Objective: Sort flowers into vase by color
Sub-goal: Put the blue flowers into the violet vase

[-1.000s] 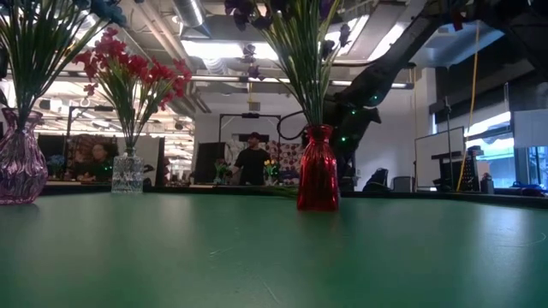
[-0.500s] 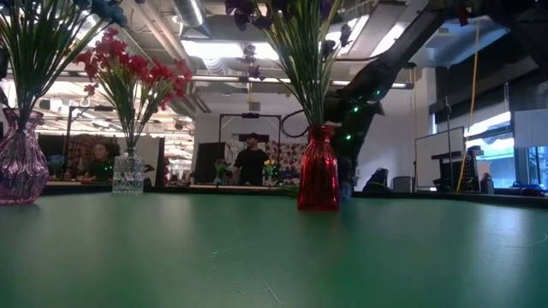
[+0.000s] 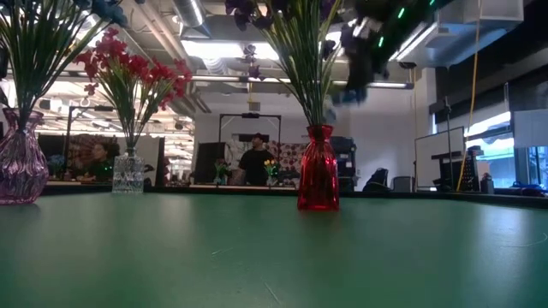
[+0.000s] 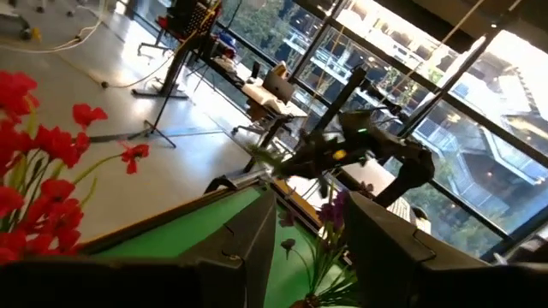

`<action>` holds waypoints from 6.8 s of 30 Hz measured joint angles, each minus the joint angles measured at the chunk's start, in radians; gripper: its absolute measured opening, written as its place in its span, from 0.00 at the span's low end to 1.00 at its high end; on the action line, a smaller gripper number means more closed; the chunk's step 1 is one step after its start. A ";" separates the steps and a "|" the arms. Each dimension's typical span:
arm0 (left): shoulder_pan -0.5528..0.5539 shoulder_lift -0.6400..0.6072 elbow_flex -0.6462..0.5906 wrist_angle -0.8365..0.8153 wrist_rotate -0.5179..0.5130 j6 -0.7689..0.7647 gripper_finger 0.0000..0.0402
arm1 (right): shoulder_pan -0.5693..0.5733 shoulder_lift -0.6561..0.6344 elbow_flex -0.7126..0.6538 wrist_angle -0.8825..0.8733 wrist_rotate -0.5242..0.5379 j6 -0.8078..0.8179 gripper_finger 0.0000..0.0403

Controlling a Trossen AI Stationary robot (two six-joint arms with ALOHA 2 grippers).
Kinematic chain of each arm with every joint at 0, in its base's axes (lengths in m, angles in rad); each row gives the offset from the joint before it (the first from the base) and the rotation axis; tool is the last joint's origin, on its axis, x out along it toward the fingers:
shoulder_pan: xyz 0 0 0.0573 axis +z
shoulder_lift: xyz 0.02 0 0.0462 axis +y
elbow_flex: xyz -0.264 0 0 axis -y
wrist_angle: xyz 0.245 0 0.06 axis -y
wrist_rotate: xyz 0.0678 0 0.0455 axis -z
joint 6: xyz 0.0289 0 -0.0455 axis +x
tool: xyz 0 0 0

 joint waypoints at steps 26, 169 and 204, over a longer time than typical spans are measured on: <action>0.000 0.262 -0.004 0.825 0.346 0.984 0.52 | 0.596 -0.204 0.361 0.309 -0.237 0.407 0.03; -0.188 0.442 -0.296 0.731 0.532 0.862 0.02 | 0.905 -0.144 0.293 0.218 -0.039 0.533 0.68; -0.115 0.248 -0.685 0.988 0.690 0.894 0.02 | 0.905 -0.144 0.293 0.152 -0.042 0.592 0.68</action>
